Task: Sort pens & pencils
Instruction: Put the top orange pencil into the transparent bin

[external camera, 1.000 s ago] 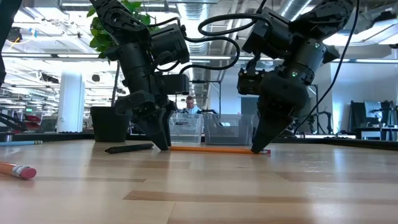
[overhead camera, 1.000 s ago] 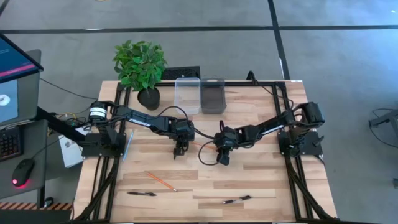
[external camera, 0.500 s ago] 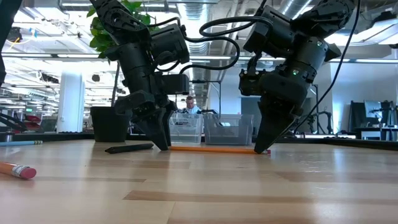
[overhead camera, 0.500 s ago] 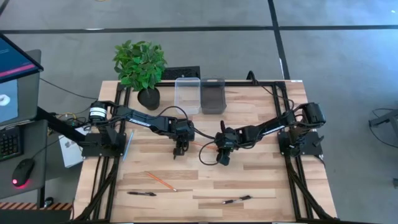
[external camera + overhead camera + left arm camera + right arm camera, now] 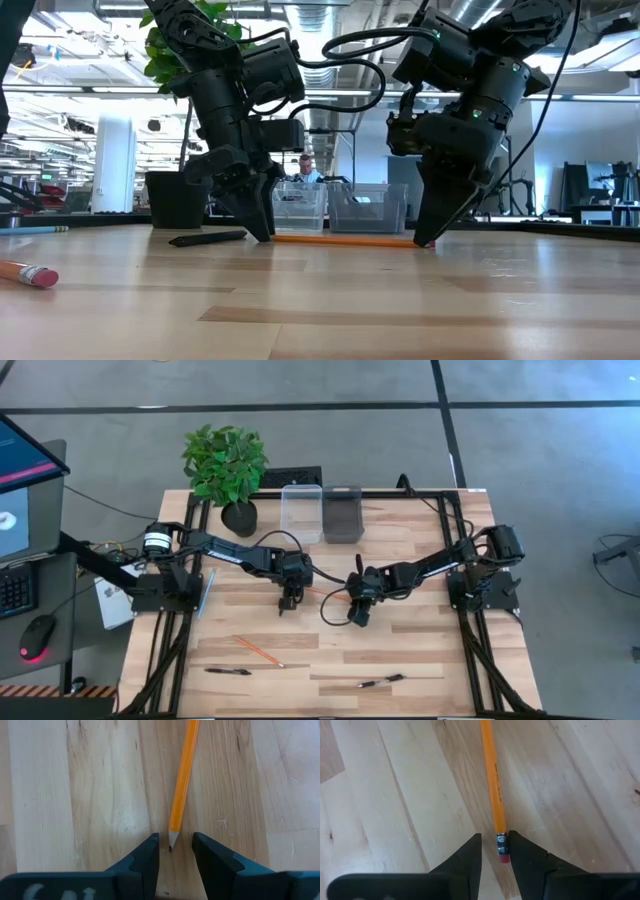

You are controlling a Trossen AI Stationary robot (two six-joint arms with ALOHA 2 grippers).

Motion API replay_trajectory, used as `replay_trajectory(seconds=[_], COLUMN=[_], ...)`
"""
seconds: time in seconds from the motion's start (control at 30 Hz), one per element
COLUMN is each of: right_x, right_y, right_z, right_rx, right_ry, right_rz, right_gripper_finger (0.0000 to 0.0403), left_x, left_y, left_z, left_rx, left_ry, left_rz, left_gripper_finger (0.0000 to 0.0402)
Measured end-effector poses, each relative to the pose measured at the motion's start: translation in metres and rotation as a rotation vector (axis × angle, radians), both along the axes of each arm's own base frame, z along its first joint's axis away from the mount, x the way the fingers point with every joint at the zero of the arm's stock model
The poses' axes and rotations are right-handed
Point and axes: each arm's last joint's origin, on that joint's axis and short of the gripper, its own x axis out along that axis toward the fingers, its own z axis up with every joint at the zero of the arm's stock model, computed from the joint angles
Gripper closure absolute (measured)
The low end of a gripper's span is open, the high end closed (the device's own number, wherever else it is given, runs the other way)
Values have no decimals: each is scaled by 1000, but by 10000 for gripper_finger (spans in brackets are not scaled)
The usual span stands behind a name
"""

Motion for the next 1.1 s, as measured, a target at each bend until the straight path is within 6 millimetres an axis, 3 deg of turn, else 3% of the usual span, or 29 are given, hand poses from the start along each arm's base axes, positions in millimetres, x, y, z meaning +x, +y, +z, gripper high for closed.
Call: replay_trajectory(seconds=[0.6, 0.73, 1.1], right_x=[-7, -19, -19], right_y=[1, 0, -2], right_z=[6, 10, 10], right_rx=[80, 46, -7], right_ry=[57, 157, 130], right_rz=[-23, -24, -37], right_gripper_finger=[282, 293, 319], left_x=[0, 0, 0], left_y=[0, 0, 0], left_z=[0, 0, 0], left_rx=[0, 0, -3], left_ry=[1, -3, -4], left_rz=[0, 0, 9], left_gripper_finger=[290, 290, 290])
